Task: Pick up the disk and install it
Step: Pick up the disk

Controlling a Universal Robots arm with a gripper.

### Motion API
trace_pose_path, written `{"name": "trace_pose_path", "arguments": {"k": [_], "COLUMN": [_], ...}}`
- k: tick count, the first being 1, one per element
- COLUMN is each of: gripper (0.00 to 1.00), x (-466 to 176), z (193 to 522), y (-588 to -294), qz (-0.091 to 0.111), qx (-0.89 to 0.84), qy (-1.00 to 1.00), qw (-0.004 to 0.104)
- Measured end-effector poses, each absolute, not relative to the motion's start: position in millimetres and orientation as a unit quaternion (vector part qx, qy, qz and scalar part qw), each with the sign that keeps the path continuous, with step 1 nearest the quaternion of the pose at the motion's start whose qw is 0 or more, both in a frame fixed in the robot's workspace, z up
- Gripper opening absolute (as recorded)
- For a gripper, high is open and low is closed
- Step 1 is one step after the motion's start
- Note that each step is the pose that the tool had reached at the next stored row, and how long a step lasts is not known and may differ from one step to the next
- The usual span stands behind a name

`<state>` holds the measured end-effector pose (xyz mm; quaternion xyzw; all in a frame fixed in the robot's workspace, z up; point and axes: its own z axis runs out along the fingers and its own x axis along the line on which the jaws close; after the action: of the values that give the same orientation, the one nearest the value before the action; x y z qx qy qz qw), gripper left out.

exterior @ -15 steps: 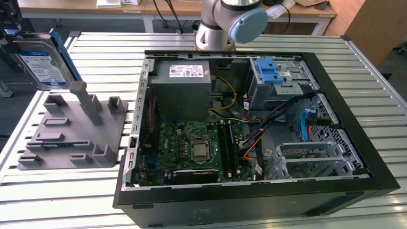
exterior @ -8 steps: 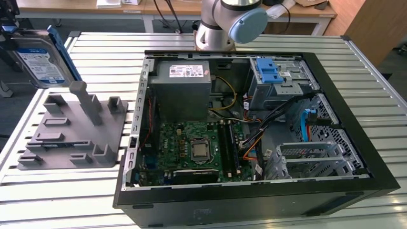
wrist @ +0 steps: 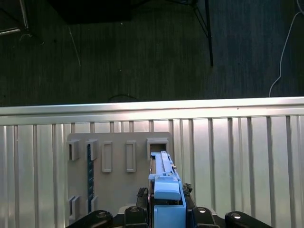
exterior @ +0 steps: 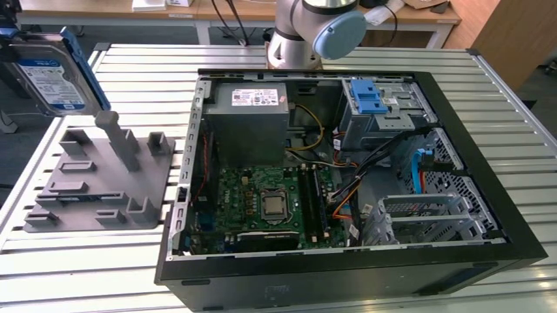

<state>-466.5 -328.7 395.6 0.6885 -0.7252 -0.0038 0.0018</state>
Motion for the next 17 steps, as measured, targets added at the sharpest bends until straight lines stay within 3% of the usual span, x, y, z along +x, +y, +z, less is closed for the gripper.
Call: {"name": "trace_pose_path", "arguments": {"k": [17], "gripper": [0.37], "x": [-466.9], "z": [429.3], "y": [-328.6], "qz": [-0.004], "qx": [0.688], "qy": [-0.725], "qw": [0.002]}}
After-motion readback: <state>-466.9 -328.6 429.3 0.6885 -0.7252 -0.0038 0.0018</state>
